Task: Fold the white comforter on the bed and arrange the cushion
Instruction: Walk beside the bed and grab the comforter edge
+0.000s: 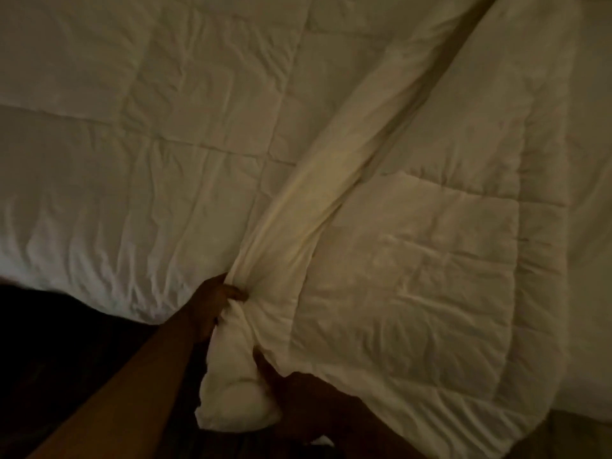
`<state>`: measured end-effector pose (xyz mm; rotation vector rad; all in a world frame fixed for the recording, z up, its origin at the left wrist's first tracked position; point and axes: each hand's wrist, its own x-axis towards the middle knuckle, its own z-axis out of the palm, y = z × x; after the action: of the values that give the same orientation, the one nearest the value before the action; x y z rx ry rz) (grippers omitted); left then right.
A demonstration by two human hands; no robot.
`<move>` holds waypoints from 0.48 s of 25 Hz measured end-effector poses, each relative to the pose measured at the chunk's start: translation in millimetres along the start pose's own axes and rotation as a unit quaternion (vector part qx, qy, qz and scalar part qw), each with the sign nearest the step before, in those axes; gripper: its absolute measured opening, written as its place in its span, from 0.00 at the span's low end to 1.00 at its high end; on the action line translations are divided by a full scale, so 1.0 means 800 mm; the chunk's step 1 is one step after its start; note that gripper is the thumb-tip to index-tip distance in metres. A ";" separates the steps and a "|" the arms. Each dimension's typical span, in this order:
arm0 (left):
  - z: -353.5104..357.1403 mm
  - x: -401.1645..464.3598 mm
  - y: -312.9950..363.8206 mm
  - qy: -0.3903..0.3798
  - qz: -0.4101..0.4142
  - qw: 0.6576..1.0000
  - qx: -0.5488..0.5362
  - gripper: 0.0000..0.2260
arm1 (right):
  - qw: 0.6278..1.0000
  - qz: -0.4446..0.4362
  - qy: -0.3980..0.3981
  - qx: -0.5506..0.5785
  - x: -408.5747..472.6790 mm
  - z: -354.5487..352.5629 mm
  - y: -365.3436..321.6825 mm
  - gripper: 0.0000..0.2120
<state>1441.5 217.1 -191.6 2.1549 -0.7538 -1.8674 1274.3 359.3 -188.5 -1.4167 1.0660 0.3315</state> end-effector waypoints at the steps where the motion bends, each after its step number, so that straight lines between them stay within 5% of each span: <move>1: 0.002 0.012 -0.011 0.011 0.010 1.000 0.004 0.24 | 1.000 0.011 -0.008 -0.011 0.013 0.011 0.004 0.49; 5: 0.021 0.016 -0.017 0.101 0.079 0.972 0.197 0.22 | 0.999 0.052 -0.008 -0.016 0.046 0.044 0.038 0.41; 8: 0.028 0.001 -0.003 0.111 0.132 0.954 0.244 0.14 | 0.986 0.087 0.118 0.077 0.040 0.015 0.059 0.18; 12: 0.044 0.026 0.073 0.097 0.194 0.939 0.266 0.20 | 0.945 0.086 0.304 0.089 0.009 -0.093 0.071 0.15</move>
<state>1394.9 163.4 -189.5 2.2025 -1.6452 -1.3306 1205.9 301.0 -215.6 -1.2901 1.6837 -0.0955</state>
